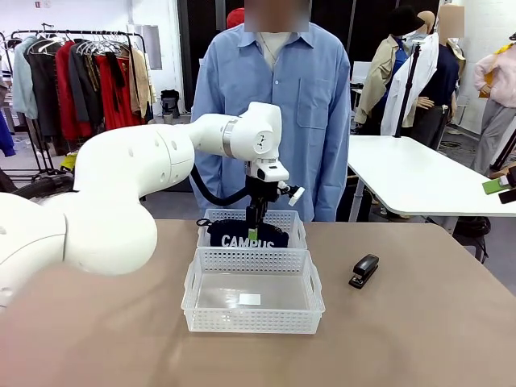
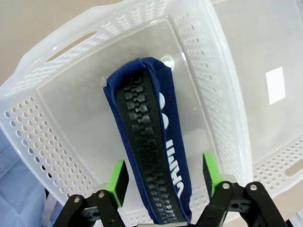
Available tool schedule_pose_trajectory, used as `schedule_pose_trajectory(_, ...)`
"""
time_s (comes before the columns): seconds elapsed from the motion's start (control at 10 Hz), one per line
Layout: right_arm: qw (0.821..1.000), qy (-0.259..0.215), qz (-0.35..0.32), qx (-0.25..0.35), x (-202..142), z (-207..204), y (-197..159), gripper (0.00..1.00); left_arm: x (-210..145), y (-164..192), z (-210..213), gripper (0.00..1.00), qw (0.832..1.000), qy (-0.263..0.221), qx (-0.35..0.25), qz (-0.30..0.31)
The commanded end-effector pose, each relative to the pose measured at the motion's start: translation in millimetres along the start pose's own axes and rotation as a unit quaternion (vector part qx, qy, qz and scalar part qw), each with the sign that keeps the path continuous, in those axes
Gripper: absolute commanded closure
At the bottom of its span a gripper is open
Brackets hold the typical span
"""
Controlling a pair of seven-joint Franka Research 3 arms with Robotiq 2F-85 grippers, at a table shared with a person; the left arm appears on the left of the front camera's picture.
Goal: Distribute items into two baskets.
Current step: Place the picked Pencil pouch into the Organizing basket as instructed by the person, then pick up the Stapler that the person points to.
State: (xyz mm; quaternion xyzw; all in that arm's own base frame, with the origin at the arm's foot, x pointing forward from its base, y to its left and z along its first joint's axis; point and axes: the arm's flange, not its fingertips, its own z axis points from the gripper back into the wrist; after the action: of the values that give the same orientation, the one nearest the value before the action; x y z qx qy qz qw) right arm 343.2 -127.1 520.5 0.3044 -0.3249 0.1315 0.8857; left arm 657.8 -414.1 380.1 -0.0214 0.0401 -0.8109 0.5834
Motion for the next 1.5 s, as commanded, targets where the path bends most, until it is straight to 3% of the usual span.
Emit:
schedule_pose_trajectory(0.0, 1.000, -0.014, 0.003, 0.013, 2.5, -0.4, -1.0, 0.00, -0.2, 22.1, 30.9, 0.00, 1.000, 0.006, -0.027, 0.006)
schedule_pose_trajectory(0.3, 1.000, -0.014, 0.003, 0.013, 2.5, -0.4, -1.0, 0.00, -10.0, 6.0, 52.6, 0.00, 0.998, -0.005, -0.057, 0.008)
schedule_pose_trajectory(0.6, 1.000, -0.014, 0.003, 0.013, 2.5, -0.4, -1.0, 0.00, -17.0, -10.3, 64.9, 0.00, 0.999, -0.011, -0.047, 0.007)
schedule_pose_trajectory(0.7, 1.000, -0.014, 0.003, 0.013, 2.5, -0.4, -1.0, 0.00, -17.3, -27.0, 49.7, 0.00, 0.999, -0.006, -0.047, 0.009)
schedule_pose_trajectory(1.4, 1.000, -0.014, 0.003, 0.013, 2.5, -0.4, -1.0, 0.00, -17.3, -27.0, 49.7, 0.00, 0.999, -0.006, -0.047, 0.009)
